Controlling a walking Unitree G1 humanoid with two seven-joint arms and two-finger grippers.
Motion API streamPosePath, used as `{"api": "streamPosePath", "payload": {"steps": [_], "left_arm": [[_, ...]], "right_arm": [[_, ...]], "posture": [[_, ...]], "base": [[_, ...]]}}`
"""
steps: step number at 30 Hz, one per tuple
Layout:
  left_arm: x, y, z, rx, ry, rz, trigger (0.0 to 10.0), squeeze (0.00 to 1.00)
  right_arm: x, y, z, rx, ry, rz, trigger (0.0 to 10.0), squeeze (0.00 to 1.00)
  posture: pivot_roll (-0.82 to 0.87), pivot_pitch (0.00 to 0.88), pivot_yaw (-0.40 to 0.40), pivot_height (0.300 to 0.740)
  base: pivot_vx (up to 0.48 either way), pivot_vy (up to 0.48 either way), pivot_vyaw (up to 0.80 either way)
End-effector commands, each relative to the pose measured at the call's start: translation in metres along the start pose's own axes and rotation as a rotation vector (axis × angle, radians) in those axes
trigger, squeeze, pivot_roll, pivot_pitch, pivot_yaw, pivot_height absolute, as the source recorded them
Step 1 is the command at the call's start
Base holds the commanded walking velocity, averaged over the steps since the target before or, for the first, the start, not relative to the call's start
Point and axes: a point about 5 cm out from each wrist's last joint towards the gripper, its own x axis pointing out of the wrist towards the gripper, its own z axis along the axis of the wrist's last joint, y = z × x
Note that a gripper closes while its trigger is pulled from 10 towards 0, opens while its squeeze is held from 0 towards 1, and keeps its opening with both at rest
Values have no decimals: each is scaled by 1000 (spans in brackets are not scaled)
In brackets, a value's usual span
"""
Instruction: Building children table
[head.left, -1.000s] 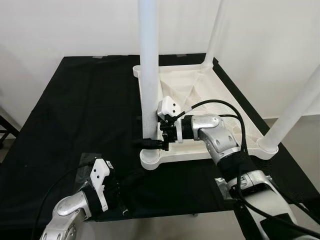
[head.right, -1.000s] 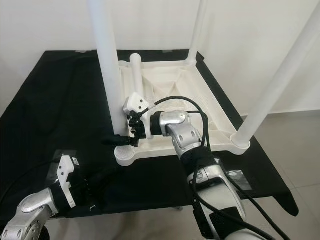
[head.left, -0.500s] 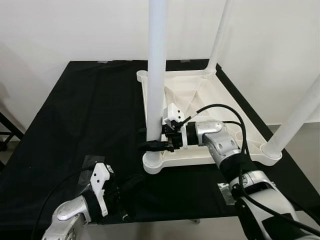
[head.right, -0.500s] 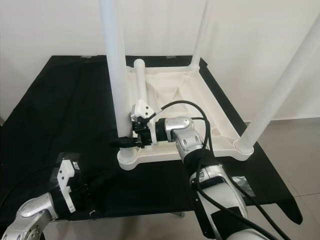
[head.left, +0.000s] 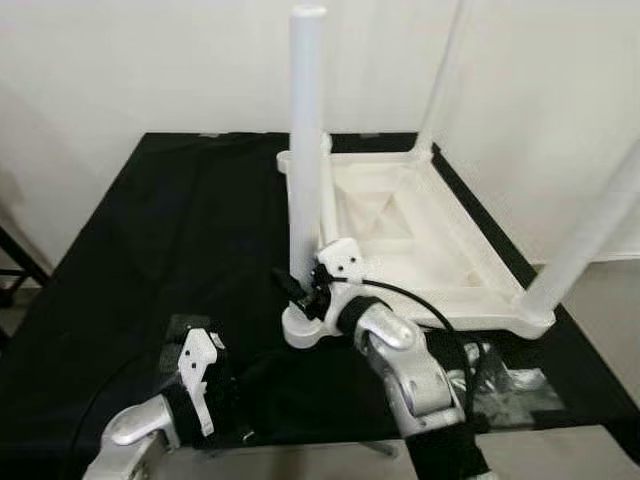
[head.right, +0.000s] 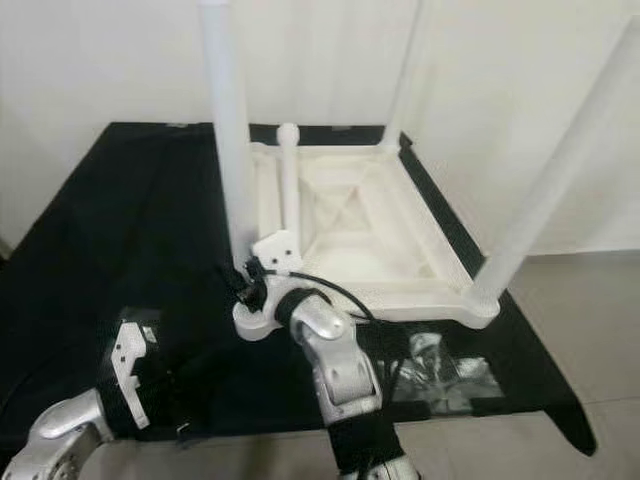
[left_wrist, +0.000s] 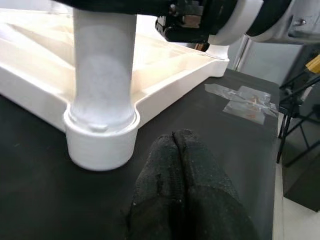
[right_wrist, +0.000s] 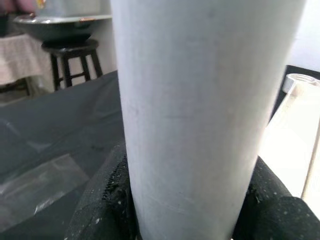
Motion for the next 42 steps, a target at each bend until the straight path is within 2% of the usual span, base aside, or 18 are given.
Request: {"api": "streamPosePath", "payload": {"steps": [1, 2, 5, 6, 9, 11, 13, 14, 16, 18, 20, 23, 28, 29, 30, 31, 36, 42], "left_arm": [[1, -1, -2, -11, -7, 9, 10000, 0], [1, -1, -2, -10, -12, 16, 10000, 0], [2, -1, -2, -10, -16, 20, 10000, 0], [2, -1, -2, -12, -14, 15, 10000, 0], [3, 0, -2, -14, -8, 7, 10000, 0], [4, 0, -3, -13, -6, 6, 10000, 0], [4, 1, -3, -13, -6, 6, 10000, 0], [4, 1, -3, -12, -6, 8, 10000, 0], [4, 2, -3, -12, -6, 9, 10000, 0], [4, 3, -3, -10, -5, 12, 10000, 0], [4, 5, -3, -10, -4, 14, 10000, 0], [4, 7, -3, -9, -3, 16, 10000, 0], [4, 8, -3, -7, -2, 20, 10000, 0], [3, 9, -3, -4, 1, 20, 10000, 0], [3, 9, -3, -4, 1, 20, 10000, 0], [3, 10, -4, -2, 5, 21, 10000, 0], [1, 11, -5, 12, 17, 24, 10000, 0], [-1, 8, -5, 25, 18, 39, 10000, 0]], "right_arm": [[0, 6, -28, 12, 140, 52, 0, 0], [2, 5, -24, -2, 140, 51, 10000, 0], [5, -1, -14, 17, 104, 59, 10000, 0], [5, -2, -5, 29, 83, 88, 10000, 1000], [1, -2, 13, -10, 32, 248, 10000, 1000], [-5, -8, 26, -106, -6, 386, 10000, 1000], [-7, -13, 30, -134, -11, 436, 10000, 1000], [-10, -20, 33, -185, -1, 514, 10000, 0], [-11, -25, 34, -215, 10, 560, 10000, 0], [-10, -41, 34, -225, 93, 625, 10000, 0], [-7, -50, 36, -211, 118, 630, 10000, 0], [0, -61, 44, -166, 113, 626, 10000, 0], [7, -67, 57, -123, 73, 631, 10000, 0], [9, -67, 60, -105, 70, 653, 4824, 0], [9, -67, 60, -105, 70, 653, 4824, 0], [11, -66, 61, -89, 84, 673, 0, 0], [11, -64, 50, -72, 139, 749, 0, 0], [8, -67, 34, -30, 122, 720, 0, 0]], "posture": [[29, 35, -65, 740], [28, 32, -67, 740], [30, 30, -68, 740], [35, 24, -63, 740], [43, 19, -61, 740], [47, 11, -61, 740], [47, 11, -61, 740], [51, 5, -62, 740], [53, 3, -63, 740], [56, 2, -63, 740], [58, 0, -59, 740], [60, 0, -59, 740], [74, 0, -59, 740], [75, 0, -56, 740], [75, 0, -56, 740], [75, 2, -54, 740], [86, 5, -58, 740], [84, 18, -56, 740]], "base": [[0, 0, 0], [0, 0, 0], [0, 0, 0], [0, 0, 0], [0, 0, 0], [0, 0, 0], [0, 0, 0], [0, 0, 0], [0, 0, 0], [0, 0, 0], [0, 0, 0], [0, 0, 0], [0, 0, 0], [0, 0, 0], [0, 0, 0], [0, 0, 0], [0, 0, 0], [0, 0, 0]]}}
